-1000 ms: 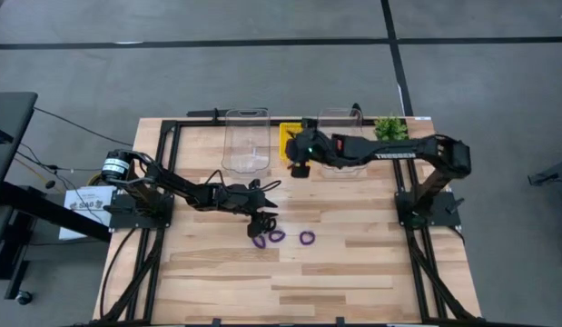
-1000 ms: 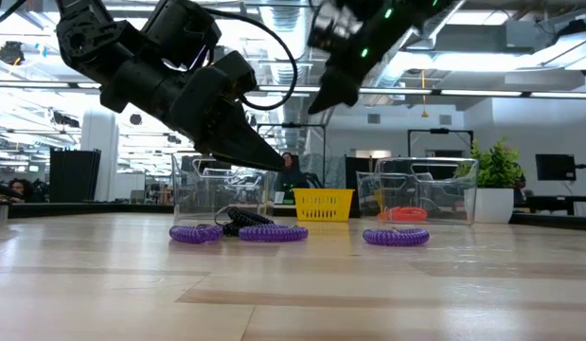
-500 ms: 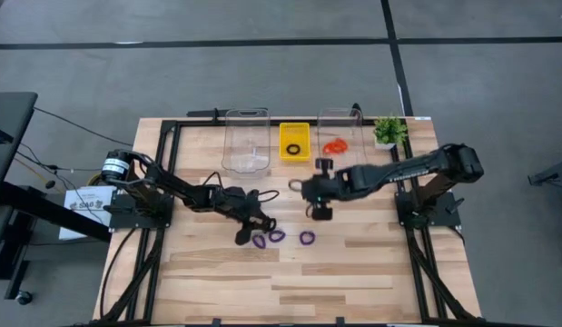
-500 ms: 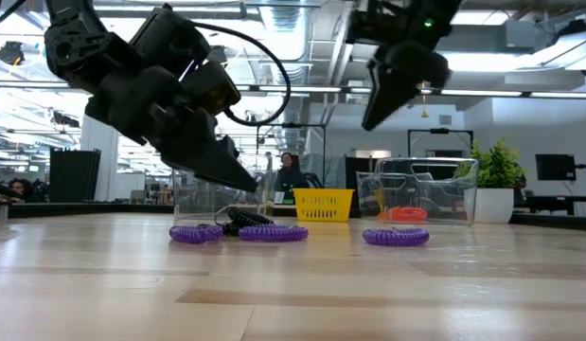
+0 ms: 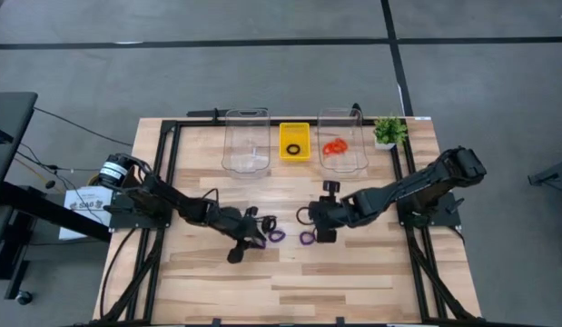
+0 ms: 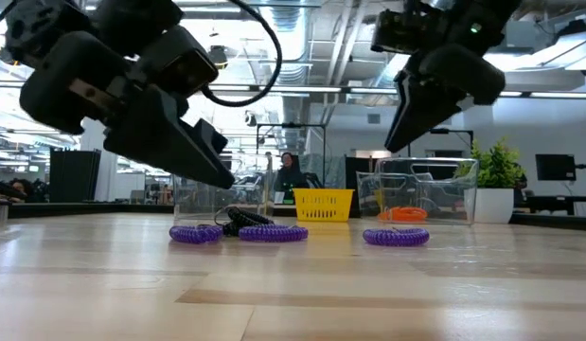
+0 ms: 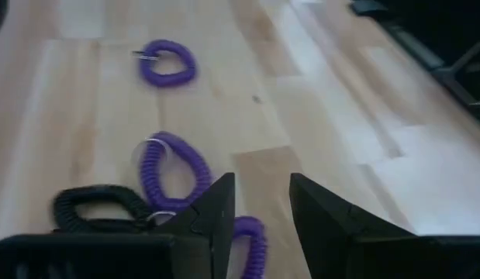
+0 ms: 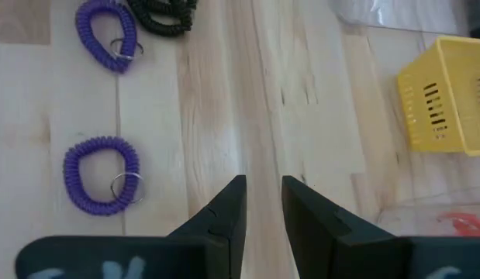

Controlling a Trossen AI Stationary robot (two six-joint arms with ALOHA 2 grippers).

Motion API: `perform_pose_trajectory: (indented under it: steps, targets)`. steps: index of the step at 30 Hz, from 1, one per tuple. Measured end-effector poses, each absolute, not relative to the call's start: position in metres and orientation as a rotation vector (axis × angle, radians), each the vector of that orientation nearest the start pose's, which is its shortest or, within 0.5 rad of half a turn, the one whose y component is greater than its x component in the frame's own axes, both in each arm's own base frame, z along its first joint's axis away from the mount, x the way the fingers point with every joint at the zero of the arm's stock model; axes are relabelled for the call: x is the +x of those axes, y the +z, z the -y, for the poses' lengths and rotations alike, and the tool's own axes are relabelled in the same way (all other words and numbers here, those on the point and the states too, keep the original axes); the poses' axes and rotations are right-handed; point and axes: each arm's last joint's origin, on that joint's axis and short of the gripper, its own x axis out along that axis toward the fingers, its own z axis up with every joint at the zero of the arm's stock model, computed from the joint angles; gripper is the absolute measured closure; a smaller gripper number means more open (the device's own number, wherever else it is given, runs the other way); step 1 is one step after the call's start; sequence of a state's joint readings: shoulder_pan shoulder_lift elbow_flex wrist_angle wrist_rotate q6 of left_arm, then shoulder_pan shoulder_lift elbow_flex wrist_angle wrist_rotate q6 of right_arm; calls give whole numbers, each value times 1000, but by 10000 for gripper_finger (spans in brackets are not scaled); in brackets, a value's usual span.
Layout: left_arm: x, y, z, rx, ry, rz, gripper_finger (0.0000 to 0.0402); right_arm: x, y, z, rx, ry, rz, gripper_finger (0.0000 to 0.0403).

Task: Sort spring keychains
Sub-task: Put the right black spring keychain into the yellow bin

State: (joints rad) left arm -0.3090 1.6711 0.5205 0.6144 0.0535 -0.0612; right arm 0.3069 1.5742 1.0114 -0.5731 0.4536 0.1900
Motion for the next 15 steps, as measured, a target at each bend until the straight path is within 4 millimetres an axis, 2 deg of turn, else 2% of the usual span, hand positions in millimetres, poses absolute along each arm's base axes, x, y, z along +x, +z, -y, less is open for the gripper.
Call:
perform_pose_trajectory:
  steps: [6, 15]
  targets:
    - [268, 118, 94, 102, -106, -516, 279, 285, 196, -94, -259, -223, -970, 328]
    - [265, 114, 93, 0, -87, -571, 279, 287, 201, -112, -236, -177, -871, 328]
